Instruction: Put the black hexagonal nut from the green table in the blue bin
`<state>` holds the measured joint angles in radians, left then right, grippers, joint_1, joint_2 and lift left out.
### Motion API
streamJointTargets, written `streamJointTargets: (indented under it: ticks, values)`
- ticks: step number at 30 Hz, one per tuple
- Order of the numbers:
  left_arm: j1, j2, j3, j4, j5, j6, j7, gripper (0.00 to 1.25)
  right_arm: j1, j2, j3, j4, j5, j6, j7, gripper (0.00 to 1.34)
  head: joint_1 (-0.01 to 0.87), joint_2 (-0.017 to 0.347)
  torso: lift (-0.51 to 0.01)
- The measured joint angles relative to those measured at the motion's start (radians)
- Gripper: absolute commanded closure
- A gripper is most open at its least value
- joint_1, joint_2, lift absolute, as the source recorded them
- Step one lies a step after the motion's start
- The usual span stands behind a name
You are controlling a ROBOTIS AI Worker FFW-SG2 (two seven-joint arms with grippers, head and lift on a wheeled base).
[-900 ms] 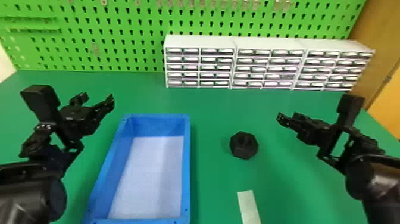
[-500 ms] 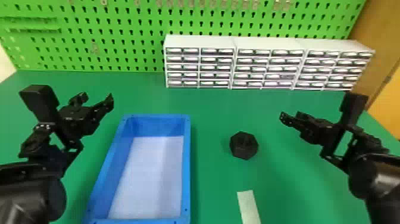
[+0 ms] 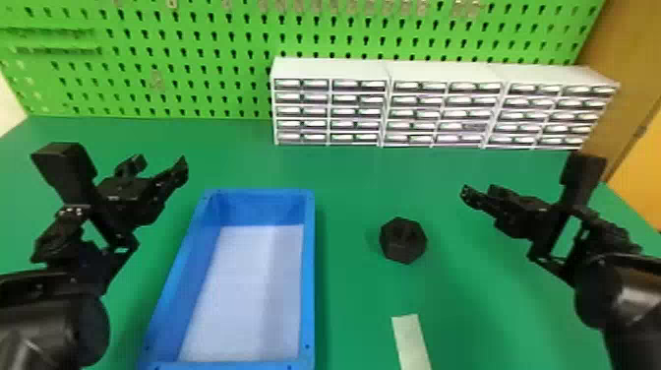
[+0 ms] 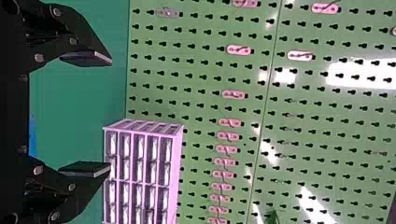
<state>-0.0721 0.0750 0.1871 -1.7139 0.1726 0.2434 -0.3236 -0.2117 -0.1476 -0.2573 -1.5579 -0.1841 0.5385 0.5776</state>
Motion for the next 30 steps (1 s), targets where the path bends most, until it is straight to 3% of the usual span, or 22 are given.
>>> streamJointTargets:
  ticks: [13, 30]
  values:
    - [0.000, 0.000, 0.001, 0.002, 0.003, 0.000, 0.000, 0.45, -0.015, -0.007, 0.010, -0.007, 0.001, 0.028, -0.011, 0.53, 0.692, 0.009, -0.097]
    - [0.001, 0.000, 0.001, 0.005, 0.007, 0.000, 0.000, 0.45, -0.060, -0.030, 0.062, -0.120, -0.009, 0.278, -0.201, 0.53, 0.692, 0.009, -0.097]
